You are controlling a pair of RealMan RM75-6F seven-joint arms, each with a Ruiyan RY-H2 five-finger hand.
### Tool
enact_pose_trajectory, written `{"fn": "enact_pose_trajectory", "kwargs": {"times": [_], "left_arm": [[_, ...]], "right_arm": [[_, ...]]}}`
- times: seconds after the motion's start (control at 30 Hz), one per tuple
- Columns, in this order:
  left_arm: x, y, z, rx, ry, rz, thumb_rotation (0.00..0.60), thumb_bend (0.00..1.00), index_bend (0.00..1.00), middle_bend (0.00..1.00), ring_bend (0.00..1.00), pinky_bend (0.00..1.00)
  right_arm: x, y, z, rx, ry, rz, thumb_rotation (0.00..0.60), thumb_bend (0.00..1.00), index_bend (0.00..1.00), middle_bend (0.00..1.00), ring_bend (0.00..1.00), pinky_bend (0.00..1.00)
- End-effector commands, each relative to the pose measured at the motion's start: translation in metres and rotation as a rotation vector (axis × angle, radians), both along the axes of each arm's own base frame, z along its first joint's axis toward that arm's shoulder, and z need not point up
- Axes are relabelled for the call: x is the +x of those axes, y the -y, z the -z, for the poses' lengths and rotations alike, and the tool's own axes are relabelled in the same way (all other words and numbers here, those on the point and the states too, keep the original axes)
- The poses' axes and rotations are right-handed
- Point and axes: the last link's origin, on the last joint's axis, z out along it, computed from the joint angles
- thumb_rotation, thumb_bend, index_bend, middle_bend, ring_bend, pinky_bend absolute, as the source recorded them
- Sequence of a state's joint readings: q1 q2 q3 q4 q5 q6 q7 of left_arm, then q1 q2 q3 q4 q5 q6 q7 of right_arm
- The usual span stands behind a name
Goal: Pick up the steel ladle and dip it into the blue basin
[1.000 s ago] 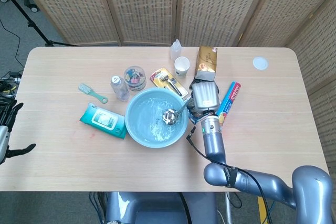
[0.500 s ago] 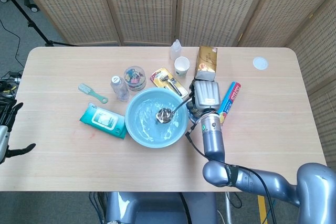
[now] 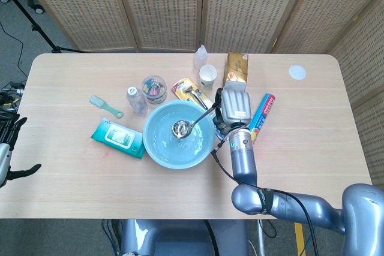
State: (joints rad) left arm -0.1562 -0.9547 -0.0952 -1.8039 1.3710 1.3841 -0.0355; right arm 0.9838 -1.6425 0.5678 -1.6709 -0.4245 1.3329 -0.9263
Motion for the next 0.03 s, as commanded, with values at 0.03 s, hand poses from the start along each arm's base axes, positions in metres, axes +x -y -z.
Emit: {"fn": "enact_pose_trajectory", "kwargs": {"times": [0.03], "left_arm": [[0.0001,0.0001,-0.0002,0.001,0.000,0.000,0.600,0.00,0.00,0.00,0.00,0.00]], "right_arm": [[0.0005,-0.0004,-0.0007,0.000,0.014,0.003,0.600,1.00,0.81,1.00,0.99,1.00]]}}
